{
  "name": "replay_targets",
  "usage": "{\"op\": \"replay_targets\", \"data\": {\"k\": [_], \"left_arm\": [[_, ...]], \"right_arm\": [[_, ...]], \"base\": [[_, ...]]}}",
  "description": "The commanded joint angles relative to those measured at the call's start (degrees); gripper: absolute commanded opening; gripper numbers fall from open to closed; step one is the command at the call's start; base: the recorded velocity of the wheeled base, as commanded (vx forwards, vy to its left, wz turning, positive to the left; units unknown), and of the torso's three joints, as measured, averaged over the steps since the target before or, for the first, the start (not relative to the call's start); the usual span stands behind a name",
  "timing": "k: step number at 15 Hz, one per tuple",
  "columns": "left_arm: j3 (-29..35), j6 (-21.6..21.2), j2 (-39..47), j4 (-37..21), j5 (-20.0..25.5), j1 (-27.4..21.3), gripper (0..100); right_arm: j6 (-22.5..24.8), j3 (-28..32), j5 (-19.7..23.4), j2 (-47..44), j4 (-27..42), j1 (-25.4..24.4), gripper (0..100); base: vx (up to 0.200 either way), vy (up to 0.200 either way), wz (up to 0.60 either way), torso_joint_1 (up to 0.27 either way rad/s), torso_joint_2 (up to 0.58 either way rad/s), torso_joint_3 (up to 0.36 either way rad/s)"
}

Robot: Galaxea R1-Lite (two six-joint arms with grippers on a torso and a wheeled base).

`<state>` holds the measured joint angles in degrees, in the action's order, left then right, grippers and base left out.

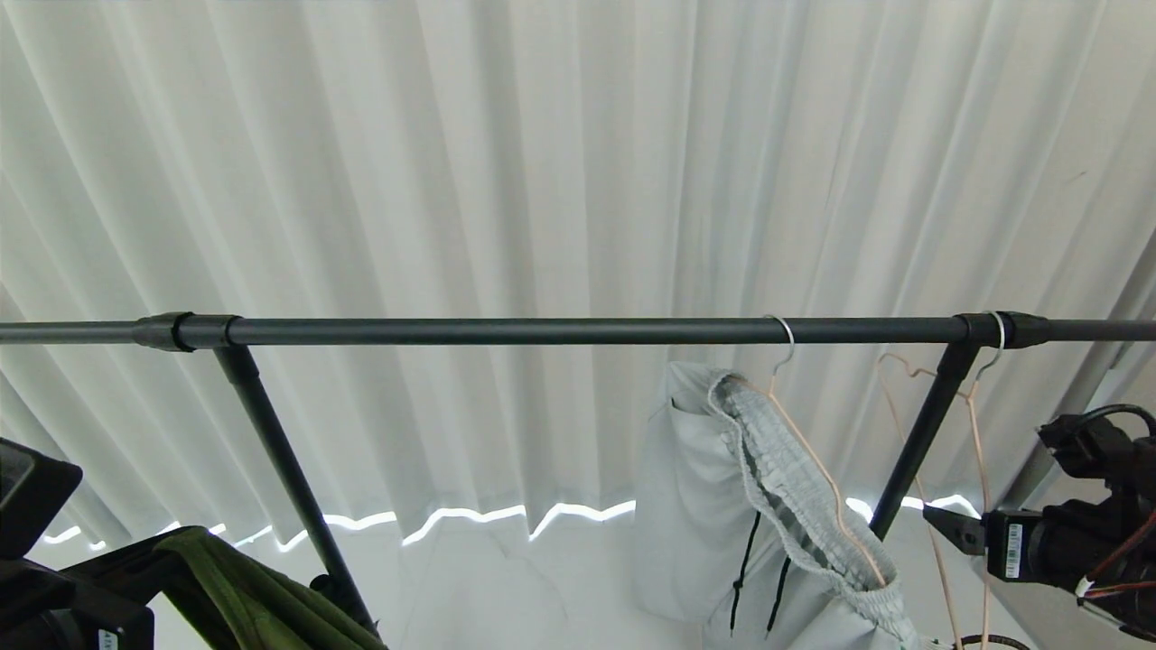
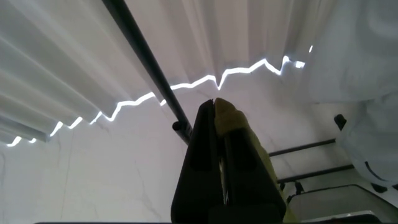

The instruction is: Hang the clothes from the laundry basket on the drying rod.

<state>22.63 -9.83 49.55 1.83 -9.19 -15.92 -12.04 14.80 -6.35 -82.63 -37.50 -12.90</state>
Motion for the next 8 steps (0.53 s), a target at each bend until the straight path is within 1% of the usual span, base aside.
{"op": "replay_targets", "data": {"k": [1, 5, 8], "left_arm": [[-0.13, -0.02, 0.10, -0.07, -0.04, 0.01, 0], [-0.48, -0.81, 0.10, 0.02, 0.05, 0.01, 0], [-0.48, -0.98, 0.02, 0.02, 0.05, 0.01, 0]], "right_arm": [[-0.08, -0.74, -0.33, -2.80, -1.26, -0.99, 100], [-0.61, -0.56, -0.33, -4.38, -2.84, -0.90, 100], [-0.96, -0.65, -0.42, -5.61, -6.18, -0.81, 100]], "base": [[0.000, 0.000, 0.00, 0.000, 0.00, 0.000], [0.000, 0.000, 0.00, 0.000, 0.00, 0.000], [0.000, 0.000, 0.00, 0.000, 0.00, 0.000]]}}
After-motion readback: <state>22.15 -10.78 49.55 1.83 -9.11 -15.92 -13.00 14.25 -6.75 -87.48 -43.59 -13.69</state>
